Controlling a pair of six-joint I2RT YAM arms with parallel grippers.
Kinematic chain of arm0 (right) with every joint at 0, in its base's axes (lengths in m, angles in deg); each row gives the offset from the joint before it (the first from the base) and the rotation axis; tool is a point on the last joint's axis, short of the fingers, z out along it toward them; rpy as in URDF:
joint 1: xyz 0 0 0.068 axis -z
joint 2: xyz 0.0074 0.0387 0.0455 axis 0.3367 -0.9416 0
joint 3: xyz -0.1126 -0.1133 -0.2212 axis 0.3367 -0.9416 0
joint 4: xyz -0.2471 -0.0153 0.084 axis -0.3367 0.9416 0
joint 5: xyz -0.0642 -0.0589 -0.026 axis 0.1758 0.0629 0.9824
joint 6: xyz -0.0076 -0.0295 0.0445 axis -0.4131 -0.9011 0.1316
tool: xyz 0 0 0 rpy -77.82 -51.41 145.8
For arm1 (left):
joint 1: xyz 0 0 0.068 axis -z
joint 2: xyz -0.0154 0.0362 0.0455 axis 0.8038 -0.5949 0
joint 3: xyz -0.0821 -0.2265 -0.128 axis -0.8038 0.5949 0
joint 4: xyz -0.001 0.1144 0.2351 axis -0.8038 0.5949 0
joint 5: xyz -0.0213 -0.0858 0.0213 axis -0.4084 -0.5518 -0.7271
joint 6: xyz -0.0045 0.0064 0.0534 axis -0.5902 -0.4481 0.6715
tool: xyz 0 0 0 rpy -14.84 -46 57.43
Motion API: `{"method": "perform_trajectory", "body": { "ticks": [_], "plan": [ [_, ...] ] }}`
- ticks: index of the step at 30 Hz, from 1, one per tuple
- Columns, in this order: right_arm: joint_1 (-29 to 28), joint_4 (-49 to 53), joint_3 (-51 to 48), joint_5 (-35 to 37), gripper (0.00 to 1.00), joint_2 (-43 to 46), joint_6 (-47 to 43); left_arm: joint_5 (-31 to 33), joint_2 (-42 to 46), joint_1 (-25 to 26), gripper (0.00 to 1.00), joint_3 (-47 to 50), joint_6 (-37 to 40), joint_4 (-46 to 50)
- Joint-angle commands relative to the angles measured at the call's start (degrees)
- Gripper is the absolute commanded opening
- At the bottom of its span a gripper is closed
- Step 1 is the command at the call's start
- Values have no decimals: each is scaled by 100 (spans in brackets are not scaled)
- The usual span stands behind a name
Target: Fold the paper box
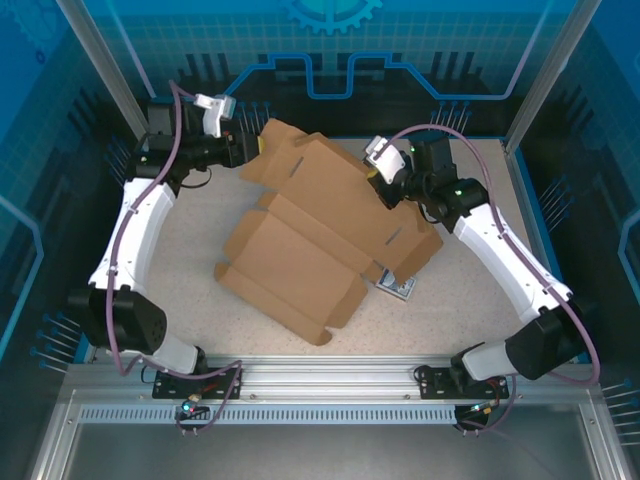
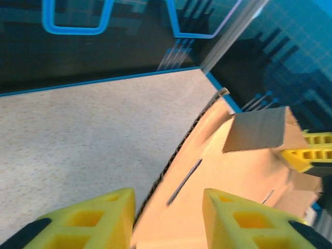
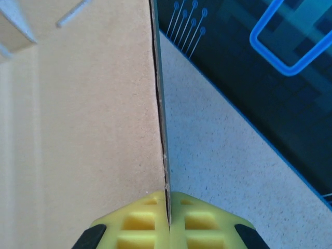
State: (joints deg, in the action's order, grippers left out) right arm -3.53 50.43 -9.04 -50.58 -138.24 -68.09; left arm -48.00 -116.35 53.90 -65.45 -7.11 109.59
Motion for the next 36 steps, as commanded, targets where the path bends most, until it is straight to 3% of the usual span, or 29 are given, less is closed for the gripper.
{"method": "perform_trajectory", "body": {
  "ticks": [1, 4, 9, 16, 25, 36],
  "plan": [
    [127, 77, 132, 12, 3, -146, 223, 740, 377, -122, 45, 546, -254, -777],
    [182, 60, 141, 11, 3, -356, 288, 1032, 758, -173, 47, 1086, -661, -1268],
    [218, 52, 205, 143, 2, -732, 352, 927, 1224, -77, 48, 2038, -1348, -1926],
    [237, 68, 287, 151, 2, -1172, 376, 1640, 1508, 927, 49, 3588, -1525, -2965],
    [241, 215, 515, 187, 3, -1505, 336, 2440, 298, 2531, 49, 4145, -1082, -3745],
    [176, 611, 1069, 565, 4, -1831, 457, 3174, -1159, 3154, 44, 3749, -526, -4124]
  ]
}}
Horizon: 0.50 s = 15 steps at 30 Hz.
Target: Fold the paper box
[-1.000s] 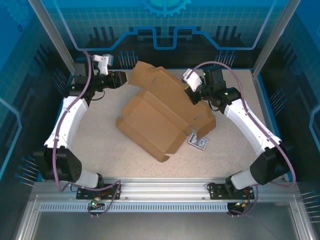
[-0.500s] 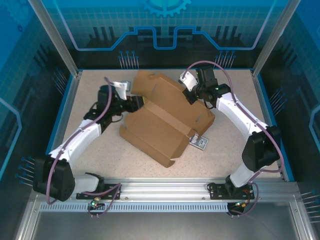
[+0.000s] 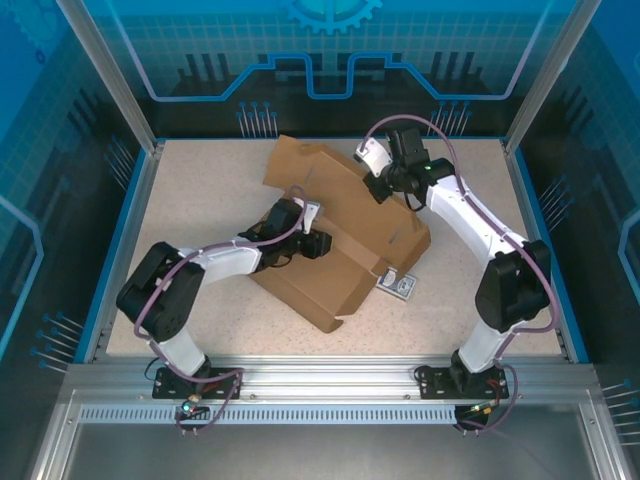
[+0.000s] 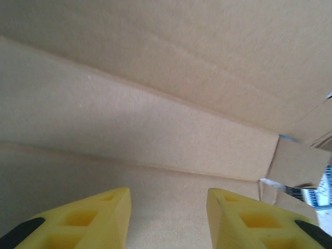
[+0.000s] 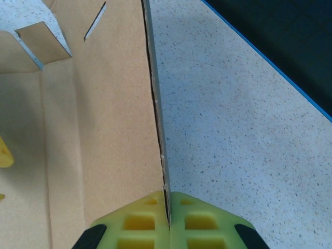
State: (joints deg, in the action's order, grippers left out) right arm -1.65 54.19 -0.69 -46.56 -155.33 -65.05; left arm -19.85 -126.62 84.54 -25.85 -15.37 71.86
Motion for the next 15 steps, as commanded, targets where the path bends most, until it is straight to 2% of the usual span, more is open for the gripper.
{"method": "perform_trajectory", "body": {
  "ticks": [1, 15],
  "plan": [
    [-29, 262, 269, 217, 4, -155, 150, 376, -217, 87, 43, -202, 283, -429],
    [-415, 681, 839, 993, 4, -704, 26, 305, -934, 94, 43, -326, 214, -836]
  ]
}}
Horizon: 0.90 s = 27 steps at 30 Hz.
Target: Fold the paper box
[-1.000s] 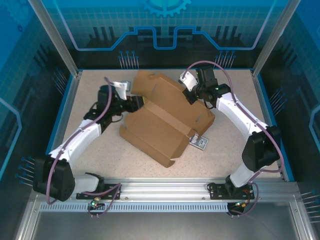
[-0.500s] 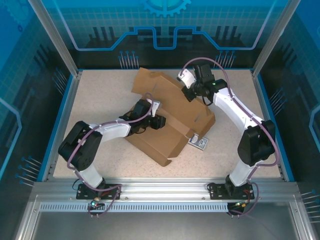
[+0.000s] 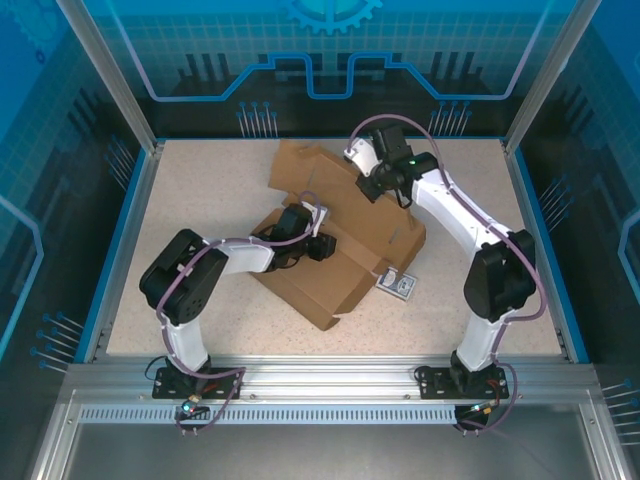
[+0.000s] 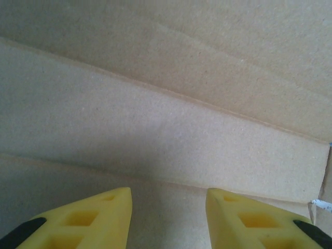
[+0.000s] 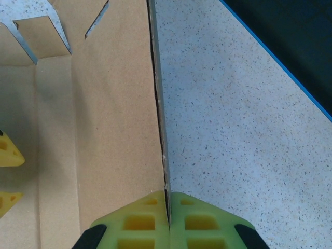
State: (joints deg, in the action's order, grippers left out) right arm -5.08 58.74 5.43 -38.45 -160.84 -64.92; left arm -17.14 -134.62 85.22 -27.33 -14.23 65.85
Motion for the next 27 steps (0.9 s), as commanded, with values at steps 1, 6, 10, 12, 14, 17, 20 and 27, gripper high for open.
{"method": "perform_trajectory", "body": {
  "ticks": [1, 6, 10, 12, 14, 17, 20, 27],
  "plan": [
    [-86, 246, 264, 187, 4, -183, 16, 28, -177, 20, 43, -190, 120, -255],
    [-128, 320, 434, 233, 5, -329, -5, -3, -356, 26, 41, -288, 174, -267],
    [-135, 337, 488, 230, 4, -403, 4, -101, -517, 26, 39, -441, 172, -275],
    [-135, 337, 497, 237, 5, -417, 4, -127, -602, 21, 39, -533, 185, -240],
    [-133, 360, 515, 240, 5, -436, 4, -102, -692, 17, 38, -610, 195, -222],
    [-136, 363, 539, 228, 5, -452, 10, -125, -850, 15, 37, -748, 212, -193],
    [-143, 405, 600, 232, 5, -470, 29, -153, -976, 18, 33, -823, 127, -118],
    [-182, 495, 687, 134, 5, -481, 266, -153, -1102, 17, 22, -591, -105, -366]
  ]
}}
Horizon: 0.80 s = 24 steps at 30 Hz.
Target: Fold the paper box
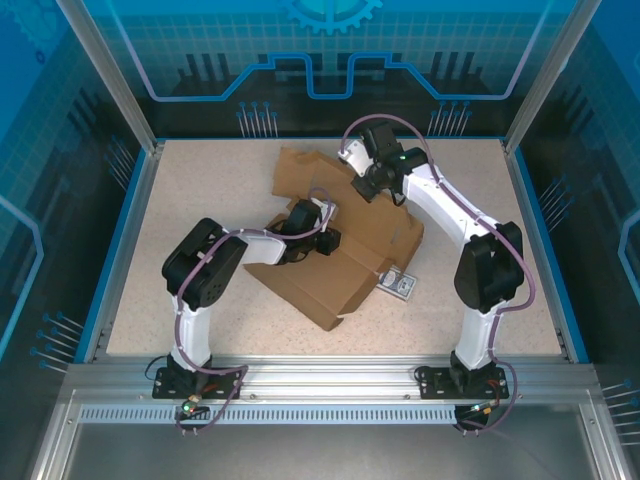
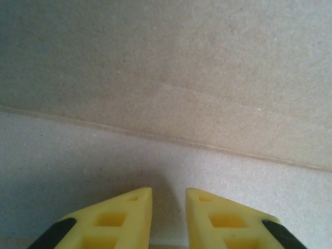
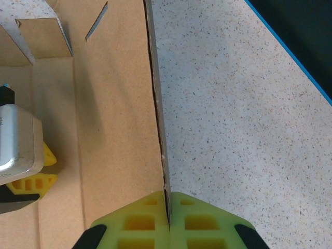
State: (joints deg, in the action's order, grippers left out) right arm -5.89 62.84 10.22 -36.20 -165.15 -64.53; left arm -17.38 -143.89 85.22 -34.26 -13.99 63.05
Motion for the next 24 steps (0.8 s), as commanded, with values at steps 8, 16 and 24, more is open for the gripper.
{"method": "perform_trajectory", "body": {
  "ticks": [8, 16, 24],
  "plan": [
    [-468, 132, 56, 101, 4, 52, 747, -86, -174, 17, 18, 94, -211, -75],
    [-936, 24, -304, 512, 4, 271, 1113, -50, -139, 18, 17, 173, -269, -176],
    [-1188, -104, -786, 656, 4, 470, 1277, 2, -97, 15, 17, 243, -289, -240]
  ]
}}
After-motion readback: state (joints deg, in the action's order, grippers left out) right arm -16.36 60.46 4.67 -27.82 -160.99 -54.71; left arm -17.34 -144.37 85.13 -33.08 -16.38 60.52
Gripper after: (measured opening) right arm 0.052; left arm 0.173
